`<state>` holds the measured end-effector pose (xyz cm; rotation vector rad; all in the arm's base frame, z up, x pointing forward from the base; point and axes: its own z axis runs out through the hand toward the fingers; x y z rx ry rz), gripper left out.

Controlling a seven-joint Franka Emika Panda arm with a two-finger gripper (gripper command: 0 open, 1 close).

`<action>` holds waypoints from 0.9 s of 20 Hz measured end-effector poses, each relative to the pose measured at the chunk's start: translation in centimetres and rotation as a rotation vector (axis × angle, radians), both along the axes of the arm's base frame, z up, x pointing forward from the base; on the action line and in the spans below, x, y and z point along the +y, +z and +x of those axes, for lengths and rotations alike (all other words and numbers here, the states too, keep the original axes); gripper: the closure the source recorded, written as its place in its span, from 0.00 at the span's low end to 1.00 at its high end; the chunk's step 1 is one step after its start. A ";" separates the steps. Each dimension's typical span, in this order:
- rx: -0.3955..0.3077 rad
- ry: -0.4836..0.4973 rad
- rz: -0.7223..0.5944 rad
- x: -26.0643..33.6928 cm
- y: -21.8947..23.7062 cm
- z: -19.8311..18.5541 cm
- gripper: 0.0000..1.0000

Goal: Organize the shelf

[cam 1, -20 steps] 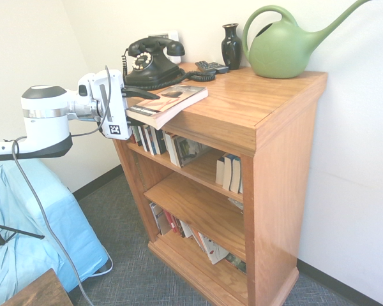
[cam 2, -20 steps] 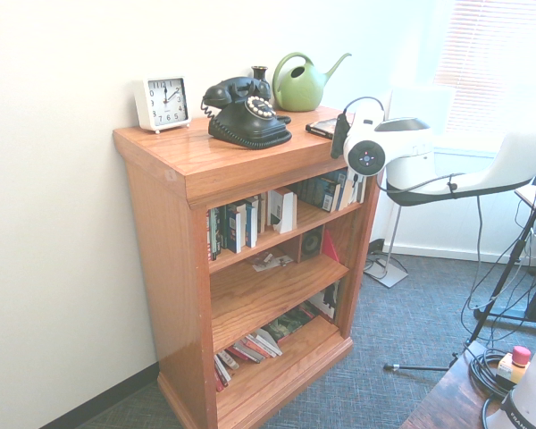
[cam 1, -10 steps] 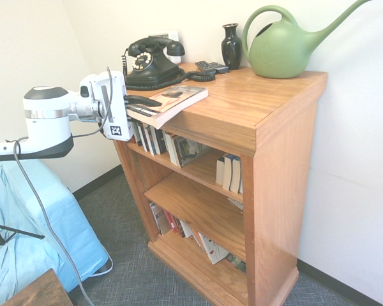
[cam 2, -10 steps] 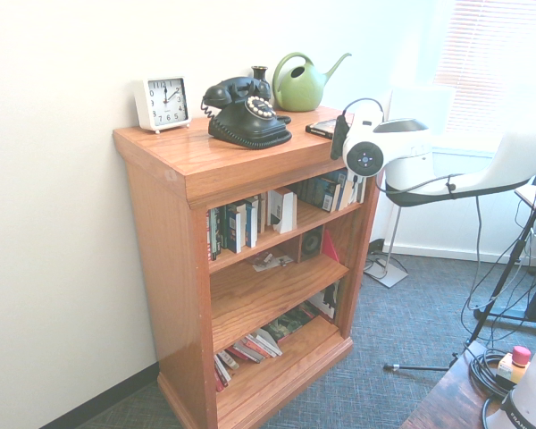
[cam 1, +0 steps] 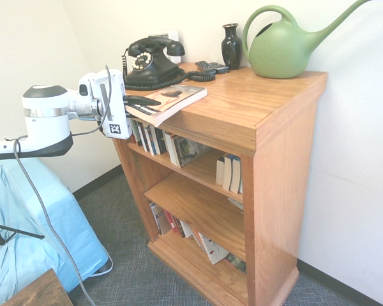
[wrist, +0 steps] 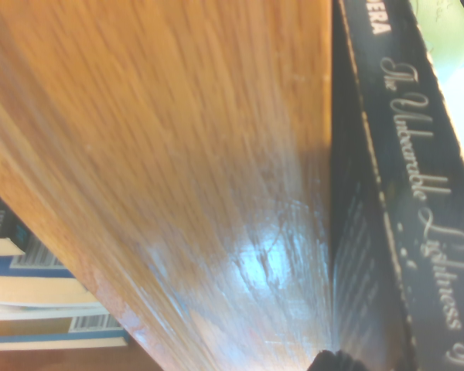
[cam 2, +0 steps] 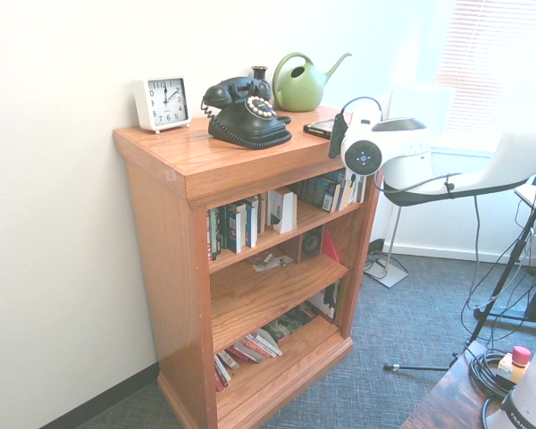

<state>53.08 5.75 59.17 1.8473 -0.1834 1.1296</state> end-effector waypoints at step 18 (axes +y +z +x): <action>-0.106 -0.049 0.447 -5.8 5.8 -14.2 1.00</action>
